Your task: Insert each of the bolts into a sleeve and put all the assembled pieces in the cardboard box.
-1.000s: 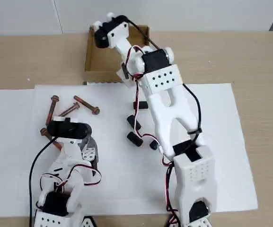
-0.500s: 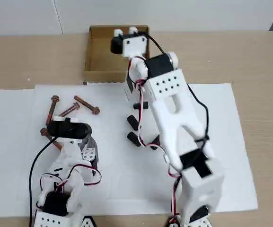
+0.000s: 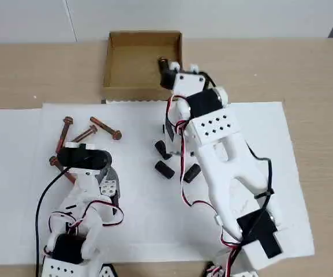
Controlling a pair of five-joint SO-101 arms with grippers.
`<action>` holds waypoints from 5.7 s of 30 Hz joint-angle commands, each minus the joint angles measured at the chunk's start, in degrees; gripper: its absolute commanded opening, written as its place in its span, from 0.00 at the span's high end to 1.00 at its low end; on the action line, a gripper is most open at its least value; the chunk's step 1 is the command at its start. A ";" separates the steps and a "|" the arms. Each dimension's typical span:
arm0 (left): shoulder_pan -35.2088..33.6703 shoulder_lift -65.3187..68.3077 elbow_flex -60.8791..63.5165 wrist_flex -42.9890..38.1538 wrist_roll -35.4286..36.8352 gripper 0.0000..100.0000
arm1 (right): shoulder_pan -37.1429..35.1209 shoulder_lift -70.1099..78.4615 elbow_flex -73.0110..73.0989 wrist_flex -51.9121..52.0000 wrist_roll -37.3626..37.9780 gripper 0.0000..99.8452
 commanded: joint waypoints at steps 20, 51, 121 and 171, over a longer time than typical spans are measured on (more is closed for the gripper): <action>-0.44 -0.44 -0.31 0.26 -0.09 0.99 | 1.80 11.91 3.16 -0.75 -9.41 0.90; -0.44 -0.44 -0.31 0.26 -0.09 0.99 | 1.71 19.38 3.08 -7.52 -9.32 0.80; -18.29 48.70 -62.20 26.99 -4.04 0.99 | 9.98 -32.84 28.22 -4.35 -7.74 1.00; -31.82 101.80 -76.35 25.14 12.66 0.83 | 18.86 -59.74 44.75 -5.93 -3.69 1.00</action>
